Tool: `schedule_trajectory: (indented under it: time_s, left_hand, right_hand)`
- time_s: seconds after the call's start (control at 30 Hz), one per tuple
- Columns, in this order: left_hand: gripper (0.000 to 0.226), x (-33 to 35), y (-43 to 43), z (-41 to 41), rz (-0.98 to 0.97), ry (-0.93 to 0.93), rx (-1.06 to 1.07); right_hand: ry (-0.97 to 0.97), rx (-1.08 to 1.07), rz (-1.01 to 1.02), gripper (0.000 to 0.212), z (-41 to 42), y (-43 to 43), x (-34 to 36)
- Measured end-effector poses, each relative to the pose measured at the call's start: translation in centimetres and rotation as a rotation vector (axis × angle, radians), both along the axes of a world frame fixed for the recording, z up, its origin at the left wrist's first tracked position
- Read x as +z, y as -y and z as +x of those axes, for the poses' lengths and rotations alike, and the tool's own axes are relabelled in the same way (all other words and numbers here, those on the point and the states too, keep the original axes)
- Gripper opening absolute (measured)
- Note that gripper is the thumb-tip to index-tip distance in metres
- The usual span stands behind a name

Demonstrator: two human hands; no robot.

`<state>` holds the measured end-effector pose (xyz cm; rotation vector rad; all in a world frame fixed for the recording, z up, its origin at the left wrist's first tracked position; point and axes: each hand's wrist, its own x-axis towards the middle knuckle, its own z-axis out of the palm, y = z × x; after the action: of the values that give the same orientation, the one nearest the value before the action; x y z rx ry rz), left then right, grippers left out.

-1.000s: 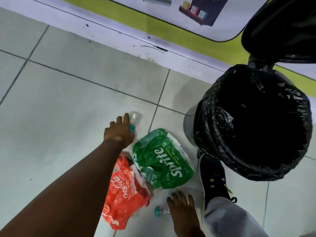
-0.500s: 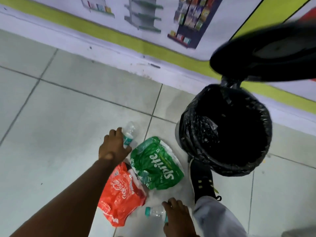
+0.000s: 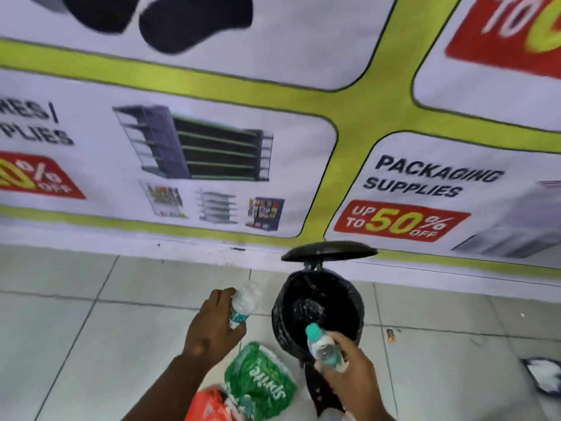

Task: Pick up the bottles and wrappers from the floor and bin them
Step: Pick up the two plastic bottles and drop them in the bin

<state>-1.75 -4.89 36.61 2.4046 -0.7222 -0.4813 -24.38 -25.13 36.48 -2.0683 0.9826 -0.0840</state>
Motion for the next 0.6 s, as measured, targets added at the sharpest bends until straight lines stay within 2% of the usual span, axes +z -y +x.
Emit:
schedule_trajectory:
  time_s: [0.13, 0.27, 0.33, 0.43, 0.6]
  left_hand:
    - [0.06, 5.3, 2.7, 1.0, -0.043, 0.038, -0.033]
    - [0.055, 7.5, 4.5, 1.3, -0.072, 0.067, -0.048]
    - [0.057, 7.7, 4.9, 1.2, -0.088, 0.074, -0.044]
    - [0.06, 7.4, 5.1, 0.7, -0.094, 0.077, -0.042]
    - [0.059, 6.0, 4.8, -0.5, -0.109, 0.045, -0.053]
  right_hand:
    - [0.113, -0.09, -0.008, 0.052, 1.8, 3.3, 4.3]
    - [0.166, -0.153, -0.017, 0.055, 3.5, 6.0, 5.1]
    - [0.155, -0.158, -0.028, 0.064, 3.8, 7.0, 4.6]
    - [0.064, -0.157, 0.023, 0.095, 2.9, 7.6, 3.1]
    - [-0.046, -0.198, 0.064, 0.102, -1.6, 5.9, 0.0]
